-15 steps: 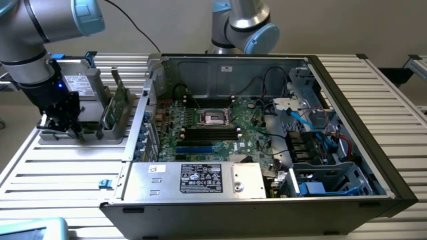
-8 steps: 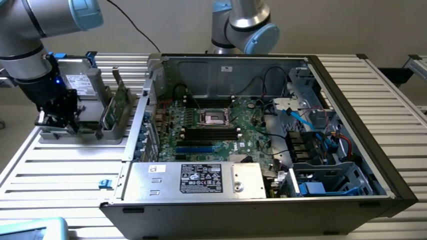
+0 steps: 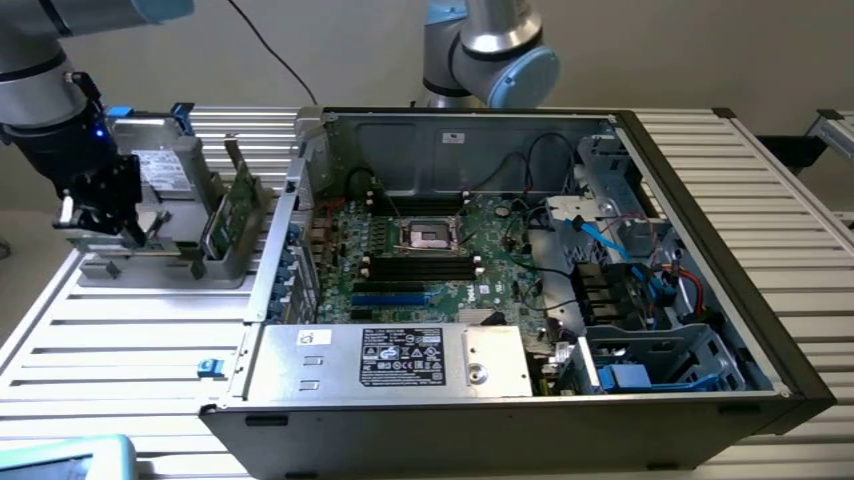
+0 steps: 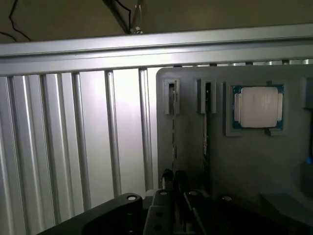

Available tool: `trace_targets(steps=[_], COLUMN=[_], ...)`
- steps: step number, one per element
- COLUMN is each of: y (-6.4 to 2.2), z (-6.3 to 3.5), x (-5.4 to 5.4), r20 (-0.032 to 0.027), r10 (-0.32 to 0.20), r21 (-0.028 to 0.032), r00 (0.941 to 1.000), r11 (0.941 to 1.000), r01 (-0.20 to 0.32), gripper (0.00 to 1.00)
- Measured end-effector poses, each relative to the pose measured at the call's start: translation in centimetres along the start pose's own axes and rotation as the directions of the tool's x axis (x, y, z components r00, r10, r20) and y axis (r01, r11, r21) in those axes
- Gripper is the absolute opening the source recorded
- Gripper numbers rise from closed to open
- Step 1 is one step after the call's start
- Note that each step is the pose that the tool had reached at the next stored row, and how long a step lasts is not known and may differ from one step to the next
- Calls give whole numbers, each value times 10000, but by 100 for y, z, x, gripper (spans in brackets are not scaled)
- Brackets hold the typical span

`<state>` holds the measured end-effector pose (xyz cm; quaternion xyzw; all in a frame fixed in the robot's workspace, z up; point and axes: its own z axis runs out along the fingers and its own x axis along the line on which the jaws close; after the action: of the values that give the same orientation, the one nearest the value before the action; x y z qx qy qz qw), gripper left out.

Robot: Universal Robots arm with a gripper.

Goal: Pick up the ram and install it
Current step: 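Pick up the ram and move it above insertion slot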

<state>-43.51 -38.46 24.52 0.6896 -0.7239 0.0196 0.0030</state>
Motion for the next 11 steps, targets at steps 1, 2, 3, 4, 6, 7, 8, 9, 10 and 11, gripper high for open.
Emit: trace_targets(steps=[1,2,3,4,6,7,8,9,10,11], y=[-1,-2,-3,-4,-6,-7,-8,-9,-10,-11], z=[-34,-70,-108,-145,-228,-271,-316,-361,-406,-450], x=[1,2,3,5,7,9,10,12,13,14], r20=[1,4,7,8,14,16,19,19,20,22], r10=[-93,-202,-314,-419,-629,-731,-823,-903,-963,-1007], r21=[2,7,11,13,22,24,28,29,31,34], r00=[10000,9998,9995,9991,9980,9973,9966,9959,9953,9949], r11=[10000,9998,9995,9991,9980,9973,9966,9959,9953,9949], r01=[93,202,314,419,629,731,823,903,963,1006], gripper=[14,14,14,14,14,14,14,14,14,14])
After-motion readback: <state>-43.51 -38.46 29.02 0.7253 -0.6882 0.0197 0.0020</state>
